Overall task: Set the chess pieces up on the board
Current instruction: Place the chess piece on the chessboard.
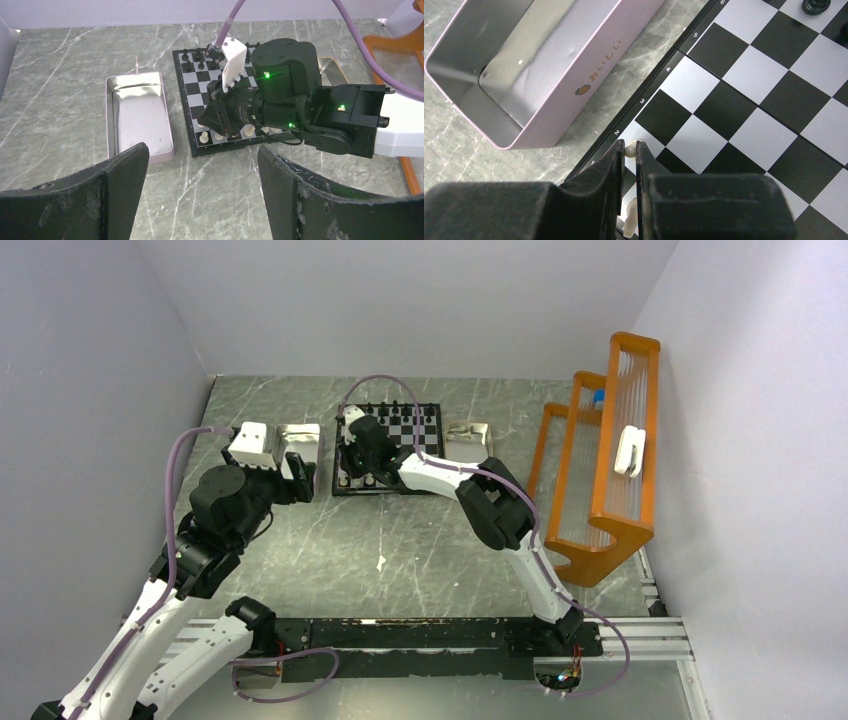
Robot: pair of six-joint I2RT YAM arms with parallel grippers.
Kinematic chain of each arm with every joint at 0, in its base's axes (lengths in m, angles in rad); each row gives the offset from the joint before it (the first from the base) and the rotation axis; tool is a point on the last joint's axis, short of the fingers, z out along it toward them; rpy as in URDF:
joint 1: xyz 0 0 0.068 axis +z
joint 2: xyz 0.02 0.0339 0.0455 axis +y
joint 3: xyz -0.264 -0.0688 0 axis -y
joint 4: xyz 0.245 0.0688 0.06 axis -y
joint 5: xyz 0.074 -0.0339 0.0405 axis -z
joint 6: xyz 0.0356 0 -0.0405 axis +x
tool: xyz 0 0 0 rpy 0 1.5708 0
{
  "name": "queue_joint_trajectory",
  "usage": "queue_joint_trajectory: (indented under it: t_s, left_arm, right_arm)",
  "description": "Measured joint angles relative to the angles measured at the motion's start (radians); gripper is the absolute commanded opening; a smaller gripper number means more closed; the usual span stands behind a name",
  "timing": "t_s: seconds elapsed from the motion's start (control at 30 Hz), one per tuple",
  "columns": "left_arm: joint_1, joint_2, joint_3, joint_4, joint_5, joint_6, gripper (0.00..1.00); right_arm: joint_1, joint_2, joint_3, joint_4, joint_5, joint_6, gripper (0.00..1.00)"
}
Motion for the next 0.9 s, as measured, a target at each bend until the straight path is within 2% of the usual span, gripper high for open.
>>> queue_joint_trajectory:
  t_s: [0.17, 0.43, 0.9]
  left_arm:
    - [0.0, 0.0, 0.0, 0.0, 0.0, 0.0, 0.84]
    - [0.0, 0.0, 0.0, 0.0, 0.0, 0.0, 0.84]
    - [0.001, 0.0, 0.0, 0.0, 0.0, 0.0, 0.84]
  right_arm:
    - [0.0, -0.003, 0.0, -0.01, -0.002, 0.003, 0.17]
    - [0.001, -0.003, 0.0, -0.043, -0.004, 0.008, 0.26]
    - [0.002, -0.002, 0.065, -0.087, -0.006, 0.004, 0.31]
